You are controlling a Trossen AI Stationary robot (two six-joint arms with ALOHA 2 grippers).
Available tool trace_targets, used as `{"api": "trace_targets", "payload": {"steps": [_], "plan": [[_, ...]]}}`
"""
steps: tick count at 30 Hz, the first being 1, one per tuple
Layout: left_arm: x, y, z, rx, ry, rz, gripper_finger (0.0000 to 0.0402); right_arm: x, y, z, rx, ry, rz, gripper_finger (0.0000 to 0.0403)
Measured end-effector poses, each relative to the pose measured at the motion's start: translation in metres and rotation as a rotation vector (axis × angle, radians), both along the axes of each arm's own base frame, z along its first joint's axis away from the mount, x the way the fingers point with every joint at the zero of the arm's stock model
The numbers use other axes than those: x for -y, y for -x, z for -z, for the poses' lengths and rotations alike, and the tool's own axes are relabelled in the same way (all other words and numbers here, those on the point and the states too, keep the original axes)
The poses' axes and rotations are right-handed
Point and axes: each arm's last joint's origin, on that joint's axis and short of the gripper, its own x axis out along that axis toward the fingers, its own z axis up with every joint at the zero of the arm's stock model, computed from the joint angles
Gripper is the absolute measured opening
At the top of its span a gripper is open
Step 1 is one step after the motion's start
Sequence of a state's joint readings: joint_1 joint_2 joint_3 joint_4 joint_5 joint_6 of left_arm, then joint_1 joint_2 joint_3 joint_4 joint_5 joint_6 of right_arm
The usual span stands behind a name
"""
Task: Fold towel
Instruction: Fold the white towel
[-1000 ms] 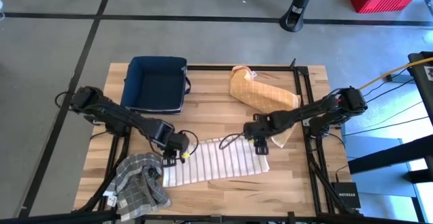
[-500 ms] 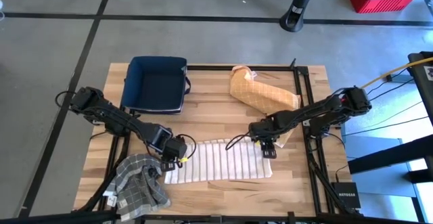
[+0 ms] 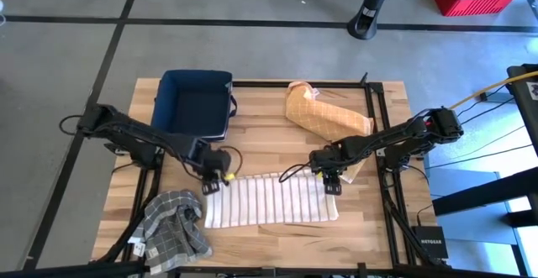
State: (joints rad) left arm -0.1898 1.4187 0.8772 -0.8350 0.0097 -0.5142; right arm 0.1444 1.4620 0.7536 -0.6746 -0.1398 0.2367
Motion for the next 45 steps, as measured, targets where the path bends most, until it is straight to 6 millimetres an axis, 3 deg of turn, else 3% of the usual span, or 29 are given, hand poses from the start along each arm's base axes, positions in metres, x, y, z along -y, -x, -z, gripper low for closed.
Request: {"api": "trace_targets", "payload": {"steps": [7, 13, 22, 29, 35, 45], "plan": [[-0.018, 0.021, 0.026, 0.143, 0.226, -0.115, 0.0111, 0.001, -0.001, 0.0, 0.011, 0.043, 0.001, 0.0216], [-0.02, 0.033, 0.044, 0.08, 0.231, -0.156, 0.0111, 0.001, -0.001, 0.0, 0.012, 0.044, 0.001, 0.0216], [-0.021, 0.03, 0.044, 0.102, 0.304, -0.162, 0.0161, 0.002, -0.001, 0.0, 0.013, 0.05, 0.004, 0.0216], [-0.02, 0.03, 0.044, 0.108, 0.328, -0.126, 0.0168, 0.002, -0.001, 0.0, 0.016, 0.068, 0.006, 0.0216], [-0.02, 0.03, 0.045, 0.112, 0.316, -0.09, 0.0151, 0.002, -0.001, 0.0, 0.017, 0.078, 0.008, 0.0216], [-0.01, 0.029, 0.044, 0.136, 0.296, -0.03, 0.0091, 0.002, -0.001, 0.0, 0.018, 0.078, 0.009, 0.0216]]}}
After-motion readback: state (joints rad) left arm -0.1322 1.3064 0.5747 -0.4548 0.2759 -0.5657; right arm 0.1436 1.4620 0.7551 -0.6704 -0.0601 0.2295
